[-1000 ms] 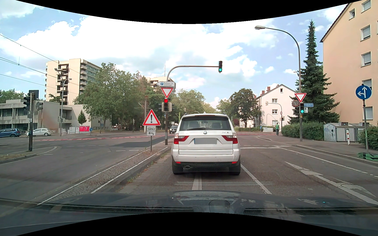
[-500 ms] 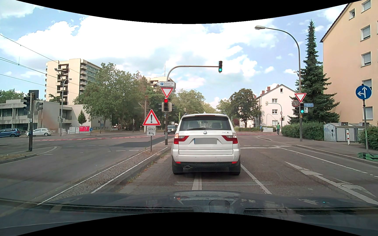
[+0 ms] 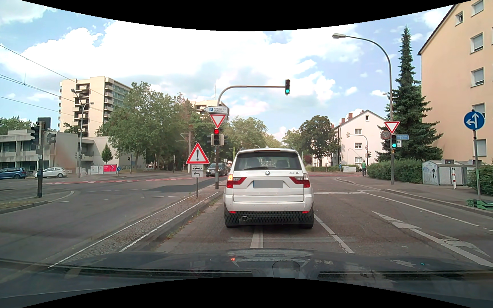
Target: Follow the waypoints while adhering to traffic rules and regulations
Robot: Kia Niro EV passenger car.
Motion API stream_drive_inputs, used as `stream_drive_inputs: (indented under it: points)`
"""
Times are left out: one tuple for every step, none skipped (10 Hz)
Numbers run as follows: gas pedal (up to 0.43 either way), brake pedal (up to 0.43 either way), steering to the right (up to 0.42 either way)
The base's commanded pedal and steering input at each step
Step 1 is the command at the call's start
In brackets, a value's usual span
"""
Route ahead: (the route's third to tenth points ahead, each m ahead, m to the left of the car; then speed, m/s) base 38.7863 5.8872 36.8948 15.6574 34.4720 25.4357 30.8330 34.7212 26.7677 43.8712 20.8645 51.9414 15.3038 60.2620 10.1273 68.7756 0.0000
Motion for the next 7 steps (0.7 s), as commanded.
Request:
stream_drive_inputs:
  points:
    - [0.000,0.268,-0.004]
    - [0.000,0.268,-0.004]
    - [0.000,0.268,-0.004]
    - [0.000,0.268,-0.004]
    - [0.000,0.268,-0.004]
    - [0.000,0.268,-0.004]
    - [0.000,0.268,-0.004]
